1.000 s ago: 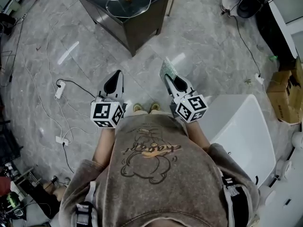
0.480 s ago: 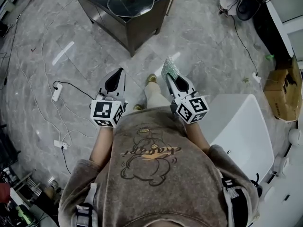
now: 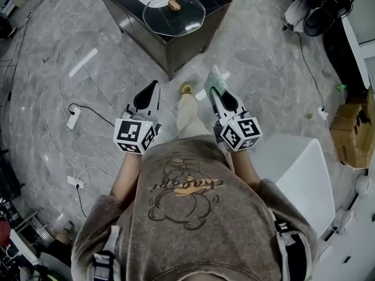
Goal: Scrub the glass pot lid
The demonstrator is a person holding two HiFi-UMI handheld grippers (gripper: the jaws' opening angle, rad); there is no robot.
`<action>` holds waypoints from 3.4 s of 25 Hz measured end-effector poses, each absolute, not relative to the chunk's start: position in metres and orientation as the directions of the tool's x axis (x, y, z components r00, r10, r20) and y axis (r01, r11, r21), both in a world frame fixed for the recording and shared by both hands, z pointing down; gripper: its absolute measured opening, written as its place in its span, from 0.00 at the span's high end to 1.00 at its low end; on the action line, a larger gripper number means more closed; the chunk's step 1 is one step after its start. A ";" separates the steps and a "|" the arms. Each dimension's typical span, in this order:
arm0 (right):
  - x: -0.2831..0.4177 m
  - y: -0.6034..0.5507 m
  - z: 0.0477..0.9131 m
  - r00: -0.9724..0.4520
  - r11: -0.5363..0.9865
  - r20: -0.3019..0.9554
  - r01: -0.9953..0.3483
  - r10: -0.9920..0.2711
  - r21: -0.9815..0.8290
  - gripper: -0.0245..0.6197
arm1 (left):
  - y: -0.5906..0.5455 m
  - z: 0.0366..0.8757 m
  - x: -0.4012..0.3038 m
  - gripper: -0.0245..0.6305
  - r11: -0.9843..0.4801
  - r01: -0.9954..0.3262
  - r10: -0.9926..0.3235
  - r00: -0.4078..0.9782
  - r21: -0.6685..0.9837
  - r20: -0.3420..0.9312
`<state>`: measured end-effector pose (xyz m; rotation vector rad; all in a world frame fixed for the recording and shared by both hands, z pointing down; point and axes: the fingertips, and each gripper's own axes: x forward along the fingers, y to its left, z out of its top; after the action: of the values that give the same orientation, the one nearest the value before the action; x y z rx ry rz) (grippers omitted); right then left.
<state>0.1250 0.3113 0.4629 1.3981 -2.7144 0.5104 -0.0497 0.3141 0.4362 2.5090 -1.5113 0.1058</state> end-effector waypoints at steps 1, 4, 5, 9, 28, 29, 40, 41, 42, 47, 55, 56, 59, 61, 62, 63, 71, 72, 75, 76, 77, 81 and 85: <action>0.123 0.297 0.464 -0.597 0.544 0.188 -0.795 -0.780 -0.269 0.82 | 0.301 0.437 -0.050 0.95 -0.452 -0.880 -0.865 0.472 0.145 0.171; 0.116 0.252 0.464 -0.614 0.561 0.188 -0.783 -0.766 -0.269 0.82 | 0.258 0.438 -0.051 0.95 -0.450 -0.880 -0.863 0.472 0.153 0.178; 0.114 0.236 0.464 -0.620 0.566 0.190 -0.778 -0.761 -0.271 0.82 | 0.243 0.438 -0.053 0.95 -0.448 -0.881 -0.864 0.471 0.154 0.181; 0.111 0.167 0.463 -0.645 0.587 0.213 -0.760 -0.734 -0.281 0.82 | 0.178 0.432 -0.055 0.95 -0.426 -0.892 -0.873 0.450 0.154 0.191; 0.108 -0.057 0.456 -0.722 0.662 0.275 -0.692 -0.634 -0.288 0.82 | -0.032 0.427 -0.058 0.95 -0.348 -0.925 -0.882 0.378 0.153 0.280; 0.107 -0.060 0.457 -0.724 0.662 0.277 -0.690 -0.632 -0.293 0.82 | -0.035 0.428 -0.059 0.95 -0.354 -0.922 -0.877 0.385 0.155 0.289; 0.095 -0.090 0.458 -0.677 0.605 0.279 -0.735 -0.682 -0.306 0.82 | -0.074 0.439 -0.061 0.84 -0.482 -0.854 -0.784 0.521 0.198 0.339; 0.095 -0.092 0.459 -0.669 0.596 0.280 -0.742 -0.688 -0.307 0.82 | -0.076 0.441 -0.059 0.79 -0.499 -0.841 -0.766 0.541 0.210 0.347; 0.094 -0.093 0.459 -0.662 0.590 0.283 -0.748 -0.694 -0.305 0.82 | -0.079 0.443 -0.058 0.77 -0.511 -0.830 -0.751 0.557 0.223 0.353; 0.093 -0.097 0.461 -0.630 0.555 0.291 -0.775 -0.720 -0.302 0.82 | -0.096 0.456 -0.059 0.55 -0.547 -0.802 -0.705 0.596 0.239 0.386; 0.099 -0.101 0.468 -0.597 0.519 0.308 -0.800 -0.741 -0.301 0.82 | -0.117 0.508 -0.048 0.50 -0.622 -0.749 -0.575 0.635 0.229 0.516; 0.101 -0.100 0.469 -0.594 0.514 0.311 -0.802 -0.742 -0.303 0.82 | -0.119 0.517 -0.045 0.50 -0.633 -0.741 -0.556 0.637 0.226 0.533; 0.106 -0.098 0.472 -0.587 0.506 0.321 -0.807 -0.743 -0.305 0.82 | -0.124 0.542 -0.038 0.50 -0.657 -0.725 -0.510 0.631 0.209 0.585; 0.106 -0.097 0.473 -0.590 0.509 0.323 -0.805 -0.740 -0.303 0.82 | -0.126 0.555 -0.034 0.50 -0.671 -0.717 -0.485 0.619 0.191 0.618; 0.107 -0.096 0.473 -0.591 0.510 0.324 -0.805 -0.739 -0.303 0.82 | -0.128 0.561 -0.032 0.50 -0.677 -0.713 -0.475 0.613 0.183 0.632; 0.107 -0.096 0.474 -0.591 0.511 0.326 -0.804 -0.738 -0.303 0.82 | -0.129 0.567 -0.031 0.50 -0.684 -0.708 -0.465 0.608 0.175 0.644; 0.112 -0.090 0.483 -0.593 0.505 0.356 -0.804 -0.722 -0.315 0.82 | -0.129 0.594 -0.023 0.51 -0.729 -0.666 -0.386 0.591 0.158 0.709; 0.112 -0.089 0.485 -0.594 0.505 0.361 -0.803 -0.719 -0.317 0.82 | -0.128 0.594 -0.023 0.51 -0.730 -0.664 -0.381 0.594 0.164 0.709; 0.110 -0.080 0.491 -0.622 0.528 0.379 -0.782 -0.685 -0.331 0.82 | -0.127 0.597 -0.022 0.52 -0.724 -0.663 -0.361 0.599 0.190 0.714; 0.106 -0.076 0.492 -0.647 0.551 0.383 -0.762 -0.659 -0.340 0.82 | -0.126 0.598 -0.022 0.52 -0.724 -0.661 -0.353 0.601 0.198 0.717; 0.101 -0.070 0.494 -0.680 0.581 0.386 -0.733 -0.623 -0.354 0.82 | -0.127 0.599 -0.022 0.52 -0.725 -0.658 -0.344 0.603 0.205 0.720; 0.075 -0.044 0.508 -0.806 0.685 0.413 -0.584 -0.425 -0.435 0.82 | -0.129 0.599 -0.022 0.53 -0.730 -0.649 -0.318 0.601 0.215 0.734; 0.053 -0.024 0.523 -0.855 0.690 0.424 -0.501 -0.300 -0.523 0.82 | -0.129 0.599 -0.022 0.53 -0.731 -0.646 -0.310 0.601 0.219 0.737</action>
<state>0.0529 -0.0244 0.5227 0.6334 -2.5965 0.9348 -0.0216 -0.1288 0.5988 2.3594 -0.7587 0.9588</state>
